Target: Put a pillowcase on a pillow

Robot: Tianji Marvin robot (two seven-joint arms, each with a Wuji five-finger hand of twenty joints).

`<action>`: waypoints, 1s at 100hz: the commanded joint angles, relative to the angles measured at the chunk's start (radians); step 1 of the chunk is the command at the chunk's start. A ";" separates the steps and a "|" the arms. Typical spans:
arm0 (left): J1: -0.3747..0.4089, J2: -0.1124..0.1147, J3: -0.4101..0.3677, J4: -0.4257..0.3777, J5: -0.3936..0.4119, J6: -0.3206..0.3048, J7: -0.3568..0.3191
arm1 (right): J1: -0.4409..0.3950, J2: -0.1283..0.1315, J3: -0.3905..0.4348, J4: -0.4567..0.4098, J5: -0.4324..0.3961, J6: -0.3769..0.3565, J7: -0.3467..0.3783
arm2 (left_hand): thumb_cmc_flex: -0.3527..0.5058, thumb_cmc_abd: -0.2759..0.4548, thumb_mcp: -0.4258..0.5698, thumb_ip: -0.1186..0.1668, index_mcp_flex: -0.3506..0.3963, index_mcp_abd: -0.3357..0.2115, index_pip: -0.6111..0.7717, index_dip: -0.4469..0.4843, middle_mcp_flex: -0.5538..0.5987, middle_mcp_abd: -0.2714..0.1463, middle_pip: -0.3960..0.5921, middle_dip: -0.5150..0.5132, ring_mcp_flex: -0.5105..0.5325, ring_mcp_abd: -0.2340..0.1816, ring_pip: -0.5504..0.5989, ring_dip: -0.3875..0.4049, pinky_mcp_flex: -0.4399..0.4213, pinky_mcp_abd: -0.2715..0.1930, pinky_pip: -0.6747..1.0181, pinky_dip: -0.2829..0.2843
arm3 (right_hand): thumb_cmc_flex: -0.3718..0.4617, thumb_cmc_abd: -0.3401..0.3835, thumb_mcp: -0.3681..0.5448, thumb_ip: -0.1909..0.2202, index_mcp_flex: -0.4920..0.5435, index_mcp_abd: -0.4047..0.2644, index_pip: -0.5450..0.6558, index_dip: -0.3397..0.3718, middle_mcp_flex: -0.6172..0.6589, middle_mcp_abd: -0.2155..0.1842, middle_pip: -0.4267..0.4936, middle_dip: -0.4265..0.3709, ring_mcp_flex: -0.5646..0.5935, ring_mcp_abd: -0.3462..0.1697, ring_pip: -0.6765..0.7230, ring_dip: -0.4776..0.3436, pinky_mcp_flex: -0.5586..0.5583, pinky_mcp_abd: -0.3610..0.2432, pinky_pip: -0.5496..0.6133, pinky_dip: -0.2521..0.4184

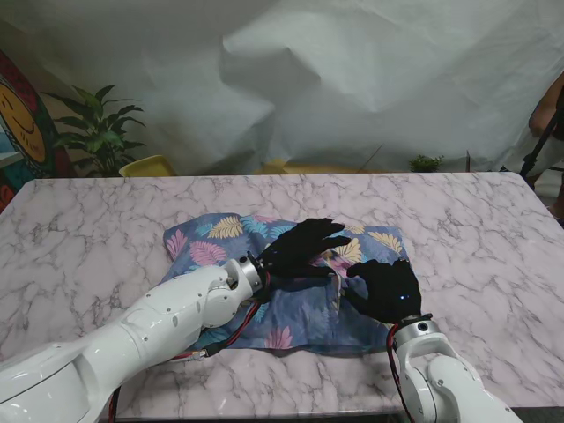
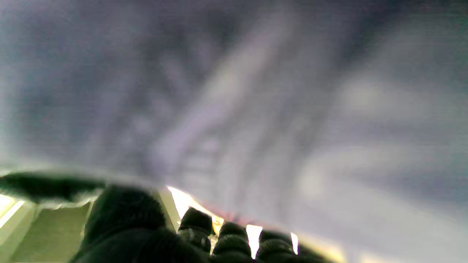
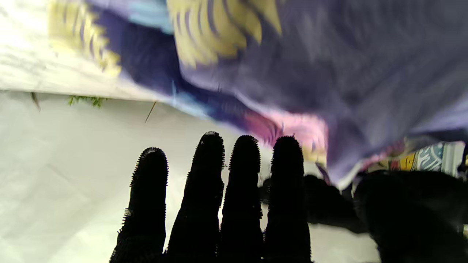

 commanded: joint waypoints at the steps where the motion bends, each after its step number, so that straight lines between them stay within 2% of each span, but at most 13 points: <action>1: 0.002 0.010 -0.002 -0.006 0.008 0.005 -0.014 | 0.030 0.006 -0.017 0.053 0.025 -0.030 0.013 | 0.016 0.048 -0.003 0.025 0.004 -0.017 0.009 0.006 0.001 -0.025 0.025 -0.020 -0.004 -0.022 0.025 -0.009 -0.019 -0.022 0.021 0.020 | -0.001 -0.017 0.035 0.020 0.015 -0.008 0.007 0.008 0.000 -0.005 0.014 0.007 0.000 0.001 0.032 0.008 -0.003 0.003 0.010 0.011; 21: 0.004 0.014 -0.009 -0.007 -0.001 0.006 -0.032 | 0.113 0.008 -0.095 0.150 0.082 -0.092 0.020 | 0.015 0.052 -0.002 0.025 0.001 -0.016 0.009 0.004 0.001 -0.026 0.027 -0.025 -0.003 -0.024 0.028 -0.012 -0.022 -0.022 0.042 0.012 | -0.006 -0.011 0.036 0.019 0.011 -0.008 0.011 0.009 -0.006 -0.005 0.018 0.008 -0.004 -0.001 0.034 0.008 -0.007 0.001 0.010 0.012; 45: 0.008 0.022 -0.016 -0.013 -0.008 0.002 -0.054 | 0.183 0.012 -0.184 0.205 0.081 -0.095 0.021 | 0.019 0.055 -0.001 0.025 0.004 -0.016 0.010 0.003 0.002 -0.025 0.029 -0.027 -0.002 -0.023 0.032 -0.014 -0.023 -0.021 0.056 -0.001 | -0.001 -0.019 0.041 0.020 0.005 -0.005 0.012 0.011 -0.013 0.004 0.020 0.009 -0.009 0.000 0.037 0.007 -0.009 0.001 0.010 0.013; 52: 0.004 0.019 -0.009 -0.006 -0.005 0.005 -0.047 | 0.198 0.019 -0.204 0.209 0.053 -0.095 0.032 | 0.026 0.053 0.001 0.026 0.007 -0.014 0.010 0.003 0.003 -0.024 0.030 -0.027 0.000 -0.021 0.034 -0.015 -0.023 -0.021 0.061 -0.004 | -0.002 -0.021 0.042 0.020 0.003 -0.008 0.012 0.010 -0.015 0.002 0.021 0.009 -0.010 -0.004 0.037 0.007 -0.009 -0.002 0.011 0.013; 68: -0.017 -0.019 0.025 0.068 -0.031 -0.013 -0.035 | 0.191 0.025 -0.204 0.184 0.015 -0.087 0.050 | 0.045 0.053 0.004 0.028 0.004 -0.011 0.009 0.003 0.001 -0.024 0.029 -0.029 -0.004 -0.022 0.033 -0.018 -0.025 -0.023 0.068 -0.013 | -0.002 -0.023 0.045 0.021 0.004 -0.011 0.014 0.011 -0.018 0.003 0.020 0.008 -0.012 -0.002 0.036 0.005 -0.011 -0.003 0.008 0.012; 87: -0.042 -0.073 0.084 0.175 -0.052 -0.043 -0.004 | 0.117 0.024 -0.140 0.079 -0.032 -0.062 0.060 | 0.079 0.045 0.011 0.030 -0.001 -0.005 0.010 0.003 -0.006 -0.020 0.022 -0.031 -0.011 -0.021 0.023 -0.020 -0.027 -0.031 0.067 -0.025 | -0.001 -0.021 0.039 0.020 0.007 -0.012 0.010 0.009 -0.014 0.004 0.018 0.007 -0.014 -0.001 0.035 0.003 -0.013 -0.003 0.005 0.011; 100: -0.054 -0.085 0.120 0.206 -0.052 -0.041 -0.011 | 0.065 0.020 -0.092 -0.003 -0.059 -0.039 0.057 | 0.108 0.035 0.013 0.032 -0.004 -0.001 0.011 0.003 -0.014 -0.014 0.010 -0.031 -0.018 -0.018 0.012 -0.020 -0.029 -0.033 0.061 -0.033 | -0.001 -0.018 0.030 0.020 0.011 -0.012 0.007 0.007 -0.011 0.006 0.016 0.006 -0.015 0.001 0.033 0.002 -0.014 0.000 0.003 0.010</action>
